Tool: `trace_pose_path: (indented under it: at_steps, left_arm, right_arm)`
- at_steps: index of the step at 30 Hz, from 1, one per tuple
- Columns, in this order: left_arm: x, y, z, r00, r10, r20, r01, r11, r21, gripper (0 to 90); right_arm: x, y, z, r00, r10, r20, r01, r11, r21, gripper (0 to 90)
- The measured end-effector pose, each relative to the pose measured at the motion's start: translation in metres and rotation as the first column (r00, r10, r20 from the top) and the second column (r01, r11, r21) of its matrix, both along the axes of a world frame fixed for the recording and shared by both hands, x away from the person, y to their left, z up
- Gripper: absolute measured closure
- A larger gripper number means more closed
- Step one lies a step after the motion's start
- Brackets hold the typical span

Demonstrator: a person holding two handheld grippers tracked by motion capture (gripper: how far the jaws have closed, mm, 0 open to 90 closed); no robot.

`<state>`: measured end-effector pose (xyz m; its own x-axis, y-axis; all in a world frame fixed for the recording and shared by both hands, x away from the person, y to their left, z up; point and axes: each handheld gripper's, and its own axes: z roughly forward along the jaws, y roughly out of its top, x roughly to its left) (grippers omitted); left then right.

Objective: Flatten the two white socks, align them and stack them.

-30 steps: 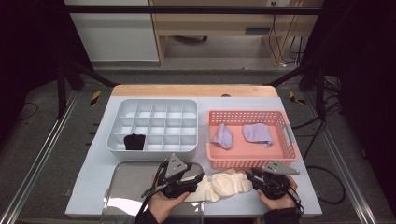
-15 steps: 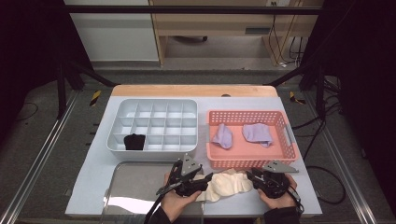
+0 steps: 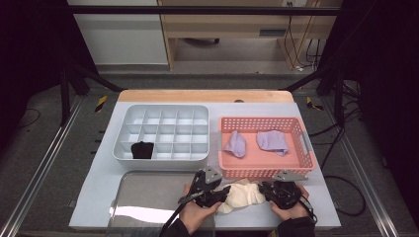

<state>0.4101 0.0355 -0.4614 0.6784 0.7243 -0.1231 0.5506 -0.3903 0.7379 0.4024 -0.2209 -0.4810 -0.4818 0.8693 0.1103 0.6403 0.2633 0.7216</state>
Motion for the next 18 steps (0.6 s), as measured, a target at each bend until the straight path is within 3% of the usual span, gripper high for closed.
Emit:
trace_pose_path:
  at_steps: [5,10,18]
  left_arm:
    - [0.000,-0.002,-0.002,0.9999,0.002,-0.015,-0.002,1.0000,0.006,71.3]
    - [0.000,0.000,-0.001,0.9997,-0.021,-0.013,0.021,0.9998,0.007,85.1]
    - [-0.004,0.009,0.014,0.9983,-0.056,0.016,0.057,0.9970,-0.051,87.3]
  right_arm:
    - [-0.002,0.000,0.003,0.9999,-0.003,-0.010,0.003,1.000,-0.009,85.6]
    - [-0.004,0.000,0.008,1.0000,0.004,-0.006,-0.004,1.000,-0.006,88.0]
    - [-0.015,-0.001,0.022,0.9995,0.010,0.031,-0.011,1.000,0.010,88.3]
